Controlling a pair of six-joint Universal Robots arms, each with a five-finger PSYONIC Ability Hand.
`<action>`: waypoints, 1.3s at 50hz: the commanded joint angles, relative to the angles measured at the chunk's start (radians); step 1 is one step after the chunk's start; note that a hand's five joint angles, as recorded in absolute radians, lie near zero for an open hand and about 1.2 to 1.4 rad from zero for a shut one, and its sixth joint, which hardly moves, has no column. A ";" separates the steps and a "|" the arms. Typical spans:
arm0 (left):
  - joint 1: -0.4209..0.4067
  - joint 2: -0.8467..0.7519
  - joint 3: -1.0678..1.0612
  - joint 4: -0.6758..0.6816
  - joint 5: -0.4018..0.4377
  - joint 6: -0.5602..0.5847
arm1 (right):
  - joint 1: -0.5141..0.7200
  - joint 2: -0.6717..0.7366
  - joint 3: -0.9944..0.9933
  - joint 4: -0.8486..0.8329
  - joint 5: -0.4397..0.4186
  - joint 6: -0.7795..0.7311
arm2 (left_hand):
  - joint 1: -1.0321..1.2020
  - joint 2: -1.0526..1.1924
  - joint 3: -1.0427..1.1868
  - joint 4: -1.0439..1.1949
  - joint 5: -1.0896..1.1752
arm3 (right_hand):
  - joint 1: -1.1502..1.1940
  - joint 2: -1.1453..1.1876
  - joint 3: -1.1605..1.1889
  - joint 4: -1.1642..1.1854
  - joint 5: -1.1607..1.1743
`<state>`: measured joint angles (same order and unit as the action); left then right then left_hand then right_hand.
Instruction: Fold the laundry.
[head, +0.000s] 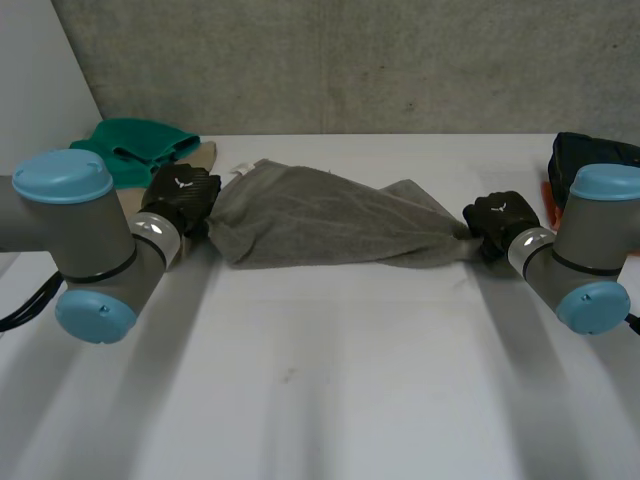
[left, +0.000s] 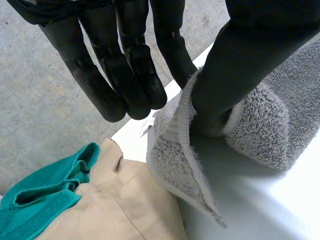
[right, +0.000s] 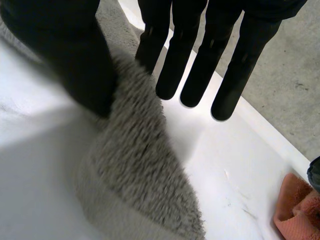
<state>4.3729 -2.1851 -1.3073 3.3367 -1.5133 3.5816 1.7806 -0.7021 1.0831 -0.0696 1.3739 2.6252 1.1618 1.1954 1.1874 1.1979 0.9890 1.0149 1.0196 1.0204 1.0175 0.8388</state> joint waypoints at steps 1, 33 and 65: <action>0.001 0.011 -0.001 -0.003 -0.001 0.000 | -0.004 -0.002 0.003 -0.006 -0.001 0.010 | 0.234 0.201 0.209 0.198 0.233 | 0.381 0.377 0.376 0.379 0.383; -0.044 0.529 -0.053 -0.138 0.007 -0.089 | -0.081 -0.209 -0.305 0.225 -0.088 0.204 | 0.234 0.201 0.209 0.198 0.233 | 0.381 0.377 0.376 0.379 0.383; -0.226 0.608 -0.118 -0.246 -0.091 -0.058 | -0.024 -0.310 -0.020 0.235 0.148 0.096 | 0.234 0.201 0.209 0.198 0.233 | -0.840 -0.845 -0.846 -0.843 -0.839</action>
<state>4.1742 -1.6477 -1.4659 3.0960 -1.6077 3.5272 1.7925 -0.8109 0.8963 -0.0165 1.5782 2.6848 1.1618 1.1977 1.1886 1.1985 0.9888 0.2287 0.2075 0.2066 0.2077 0.0476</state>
